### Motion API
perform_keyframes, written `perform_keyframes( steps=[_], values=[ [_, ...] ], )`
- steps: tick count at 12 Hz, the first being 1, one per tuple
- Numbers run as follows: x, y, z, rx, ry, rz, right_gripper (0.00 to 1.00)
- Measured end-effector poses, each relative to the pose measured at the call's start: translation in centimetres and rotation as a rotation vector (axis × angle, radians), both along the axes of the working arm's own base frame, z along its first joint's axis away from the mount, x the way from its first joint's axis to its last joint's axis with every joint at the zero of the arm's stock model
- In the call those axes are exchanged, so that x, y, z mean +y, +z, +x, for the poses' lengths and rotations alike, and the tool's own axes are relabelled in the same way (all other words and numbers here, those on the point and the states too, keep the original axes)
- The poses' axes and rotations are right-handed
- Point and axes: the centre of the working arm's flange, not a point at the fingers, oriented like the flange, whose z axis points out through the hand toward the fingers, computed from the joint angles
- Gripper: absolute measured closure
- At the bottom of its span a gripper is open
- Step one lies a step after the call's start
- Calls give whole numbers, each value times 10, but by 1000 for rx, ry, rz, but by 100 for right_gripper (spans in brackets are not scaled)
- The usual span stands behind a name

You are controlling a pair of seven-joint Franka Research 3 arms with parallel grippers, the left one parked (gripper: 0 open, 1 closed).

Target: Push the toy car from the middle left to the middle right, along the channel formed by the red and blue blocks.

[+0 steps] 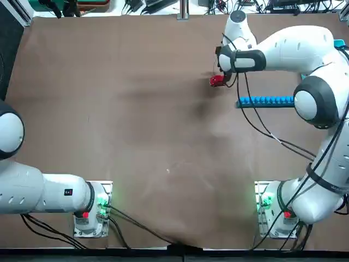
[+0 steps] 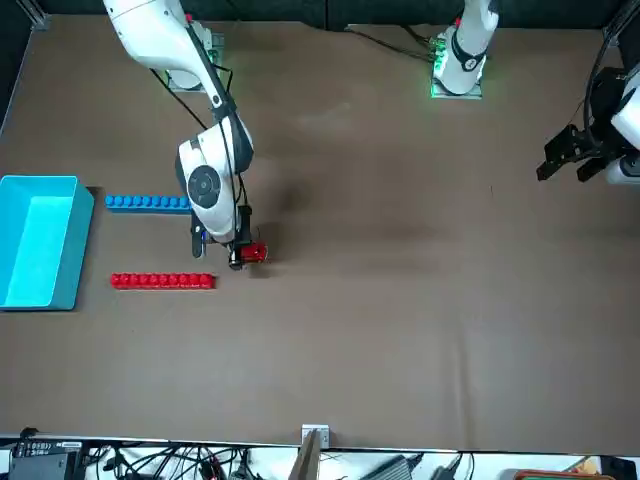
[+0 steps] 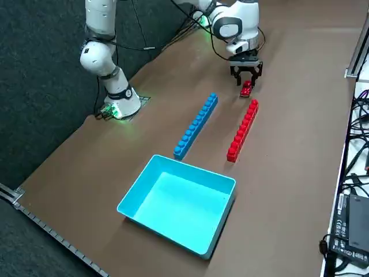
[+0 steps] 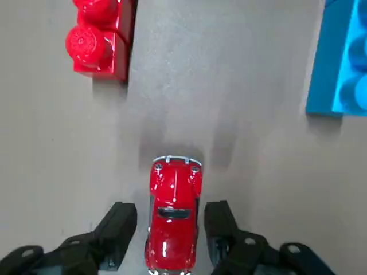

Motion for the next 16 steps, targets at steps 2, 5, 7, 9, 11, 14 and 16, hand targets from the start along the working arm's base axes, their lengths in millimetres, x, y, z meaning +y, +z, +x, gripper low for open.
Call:
perform_keyframes(
  steps=[2, 5, 7, 9, 11, 14, 16],
  values=[
    [0, -2, 1, -8, -5, 0, 27],
    [1, -6, 1, -11, -6, 1, 39],
    [3, -9, 1, -15, -9, 3, 39],
    [5, -13, 0, -14, -10, 2, 39],
    [5, -14, 0, -13, -10, 2, 41],
    [6, -14, -1, -13, -12, 1, 53],
    [6, -14, -1, -15, -55, 2, 60]
  ],
)
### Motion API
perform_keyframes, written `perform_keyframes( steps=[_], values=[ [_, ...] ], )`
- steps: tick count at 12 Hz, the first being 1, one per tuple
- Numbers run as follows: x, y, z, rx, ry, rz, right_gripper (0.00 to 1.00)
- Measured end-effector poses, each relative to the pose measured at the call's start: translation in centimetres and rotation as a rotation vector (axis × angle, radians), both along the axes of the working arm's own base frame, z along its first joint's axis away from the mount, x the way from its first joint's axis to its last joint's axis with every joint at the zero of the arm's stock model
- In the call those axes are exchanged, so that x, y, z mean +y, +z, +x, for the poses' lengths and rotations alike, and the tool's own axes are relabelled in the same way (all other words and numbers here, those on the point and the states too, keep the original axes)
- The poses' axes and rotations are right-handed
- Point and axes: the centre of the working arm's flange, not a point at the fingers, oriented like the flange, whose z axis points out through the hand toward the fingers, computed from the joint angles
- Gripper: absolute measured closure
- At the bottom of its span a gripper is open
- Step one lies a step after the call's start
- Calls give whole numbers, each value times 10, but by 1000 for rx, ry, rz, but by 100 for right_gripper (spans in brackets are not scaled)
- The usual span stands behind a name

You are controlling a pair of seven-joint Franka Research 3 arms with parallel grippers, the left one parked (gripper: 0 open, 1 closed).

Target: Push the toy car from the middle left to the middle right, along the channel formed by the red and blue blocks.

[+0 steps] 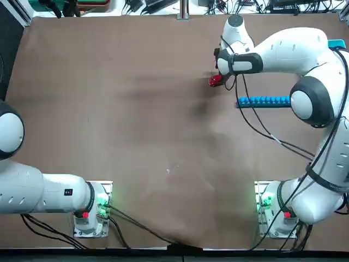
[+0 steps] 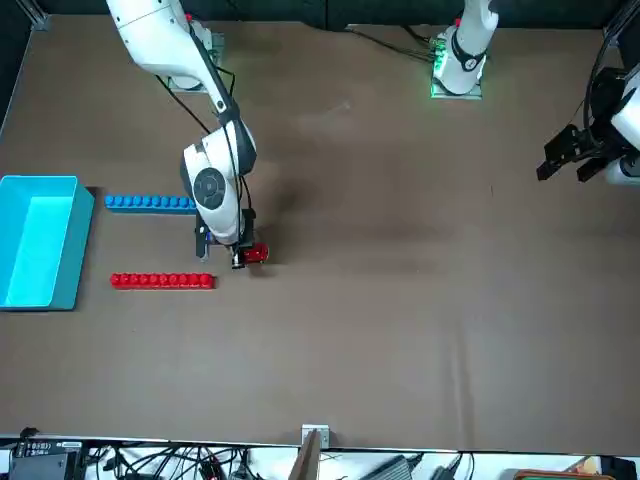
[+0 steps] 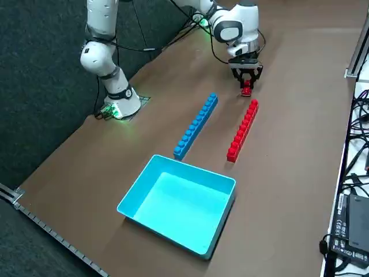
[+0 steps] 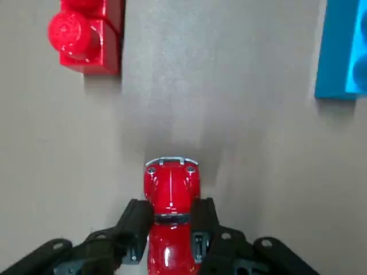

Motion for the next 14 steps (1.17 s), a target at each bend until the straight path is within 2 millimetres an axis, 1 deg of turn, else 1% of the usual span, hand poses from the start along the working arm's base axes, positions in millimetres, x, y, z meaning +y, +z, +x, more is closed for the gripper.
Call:
perform_keyframes(
  steps=[9, 14],
  values=[
    [4, 0, -2, -8, -92, -3, 60],
    [9, 0, -3, -11, -110, -1, 60]
  ],
)
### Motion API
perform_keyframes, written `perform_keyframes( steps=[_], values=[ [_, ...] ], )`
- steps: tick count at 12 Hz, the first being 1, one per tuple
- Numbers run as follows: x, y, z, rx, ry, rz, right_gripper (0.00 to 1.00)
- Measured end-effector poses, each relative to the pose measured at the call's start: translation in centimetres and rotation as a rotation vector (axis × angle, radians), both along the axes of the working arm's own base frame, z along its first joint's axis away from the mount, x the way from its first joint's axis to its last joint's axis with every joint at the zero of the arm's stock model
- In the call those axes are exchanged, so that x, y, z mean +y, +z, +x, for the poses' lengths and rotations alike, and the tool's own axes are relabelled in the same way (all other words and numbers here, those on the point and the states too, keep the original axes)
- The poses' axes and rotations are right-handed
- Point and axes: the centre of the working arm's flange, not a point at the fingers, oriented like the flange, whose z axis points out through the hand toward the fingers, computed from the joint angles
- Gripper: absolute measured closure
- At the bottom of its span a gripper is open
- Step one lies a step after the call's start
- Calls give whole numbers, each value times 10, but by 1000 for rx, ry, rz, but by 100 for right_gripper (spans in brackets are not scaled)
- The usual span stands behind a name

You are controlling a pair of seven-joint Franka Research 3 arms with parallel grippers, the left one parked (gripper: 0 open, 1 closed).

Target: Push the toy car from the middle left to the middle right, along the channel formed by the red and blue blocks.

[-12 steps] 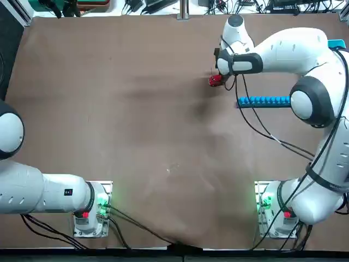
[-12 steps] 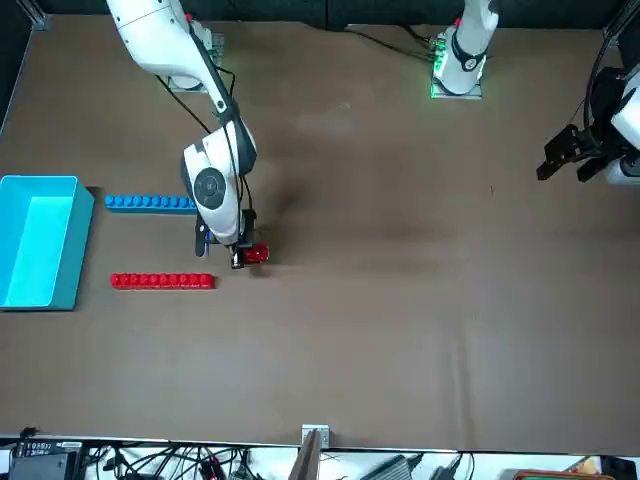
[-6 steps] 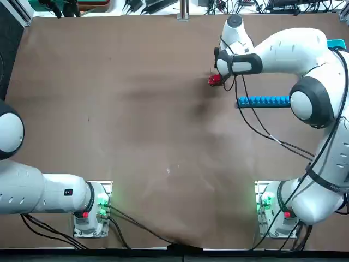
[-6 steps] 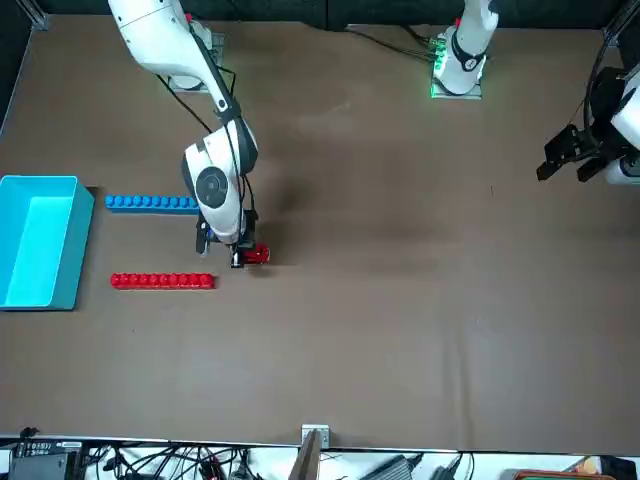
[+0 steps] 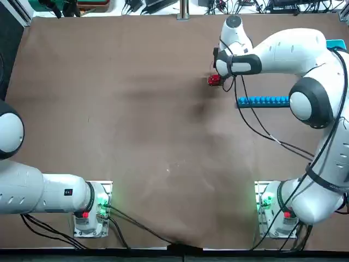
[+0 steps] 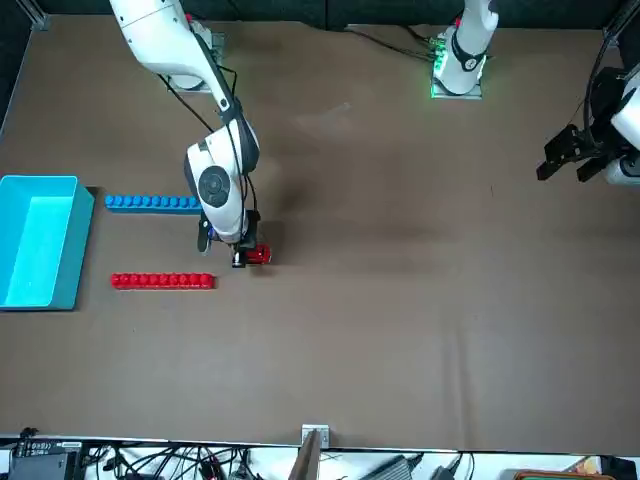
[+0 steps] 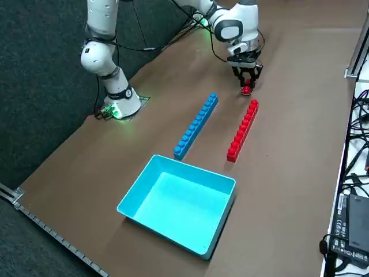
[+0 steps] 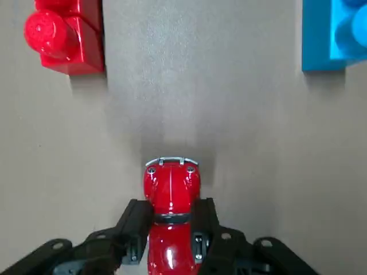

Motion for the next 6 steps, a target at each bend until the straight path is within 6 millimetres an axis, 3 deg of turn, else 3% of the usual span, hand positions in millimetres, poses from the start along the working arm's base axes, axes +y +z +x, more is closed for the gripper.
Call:
perform_keyframes(
  steps=[6],
  values=[
    [18, 0, 2, -3, -24, 3, 60]
  ],
)
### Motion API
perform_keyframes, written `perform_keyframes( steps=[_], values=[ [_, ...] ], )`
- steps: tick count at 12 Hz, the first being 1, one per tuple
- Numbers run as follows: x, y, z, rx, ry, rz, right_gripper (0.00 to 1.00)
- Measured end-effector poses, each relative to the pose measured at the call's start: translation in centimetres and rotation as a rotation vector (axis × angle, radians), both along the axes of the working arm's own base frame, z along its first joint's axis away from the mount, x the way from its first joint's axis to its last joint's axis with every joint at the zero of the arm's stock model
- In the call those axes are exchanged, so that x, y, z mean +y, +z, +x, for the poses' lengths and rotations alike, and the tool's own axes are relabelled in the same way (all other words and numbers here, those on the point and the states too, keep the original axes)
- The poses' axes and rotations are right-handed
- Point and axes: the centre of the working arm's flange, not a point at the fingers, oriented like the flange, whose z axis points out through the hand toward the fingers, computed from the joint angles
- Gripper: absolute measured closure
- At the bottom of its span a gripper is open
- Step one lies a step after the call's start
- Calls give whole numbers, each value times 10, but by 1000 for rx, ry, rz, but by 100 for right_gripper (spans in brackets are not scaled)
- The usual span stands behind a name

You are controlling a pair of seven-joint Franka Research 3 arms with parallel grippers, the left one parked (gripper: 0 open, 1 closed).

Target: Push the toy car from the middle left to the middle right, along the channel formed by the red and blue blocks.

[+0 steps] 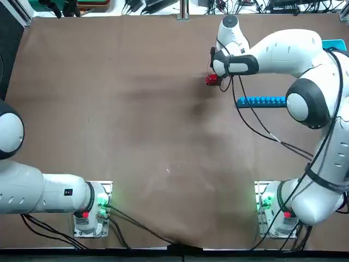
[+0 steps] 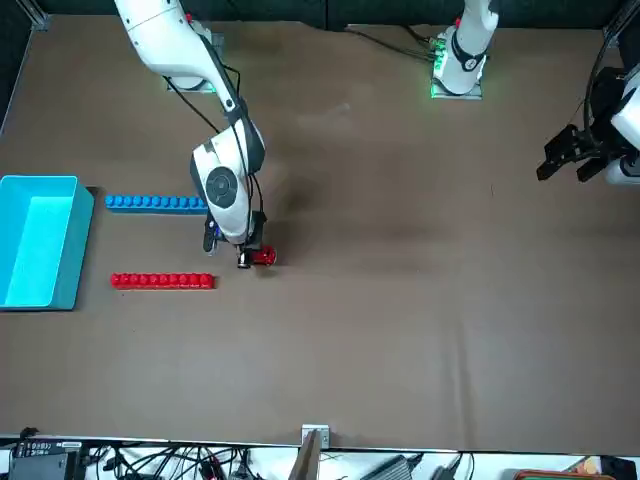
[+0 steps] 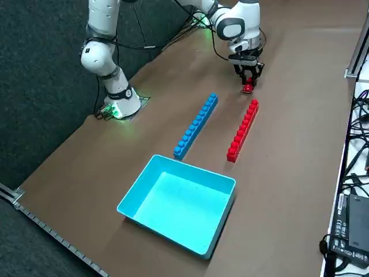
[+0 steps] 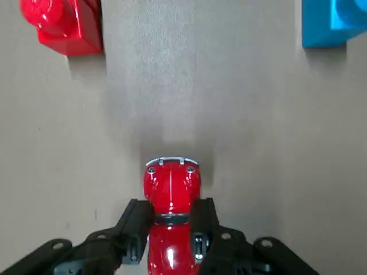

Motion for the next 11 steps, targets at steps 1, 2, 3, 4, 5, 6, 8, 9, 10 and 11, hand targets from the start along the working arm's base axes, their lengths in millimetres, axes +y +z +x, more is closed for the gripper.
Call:
perform_keyframes(
  steps=[1, 2, 3, 4, 5, 6, 8, 9, 10, 11],
  values=[
    [2, 0, 0, 0, -3, 1, 60],
    [4, 0, 0, -1, -7, 2, 60],
    [7, 0, 0, -3, -11, 4, 60],
    [12, 0, 0, -5, -12, 6, 60],
    [18, 0, 0, -8, -12, 9, 60],
    [23, 0, 0, -11, -10, 13, 60],
    [33, 0, -1, -16, -8, 18, 60],
    [35, 0, 0, -17, -9, 21, 60],
    [37, 0, 0, -16, -10, 24, 60],
    [39, 0, 0, -16, -11, 27, 60]
  ],
)
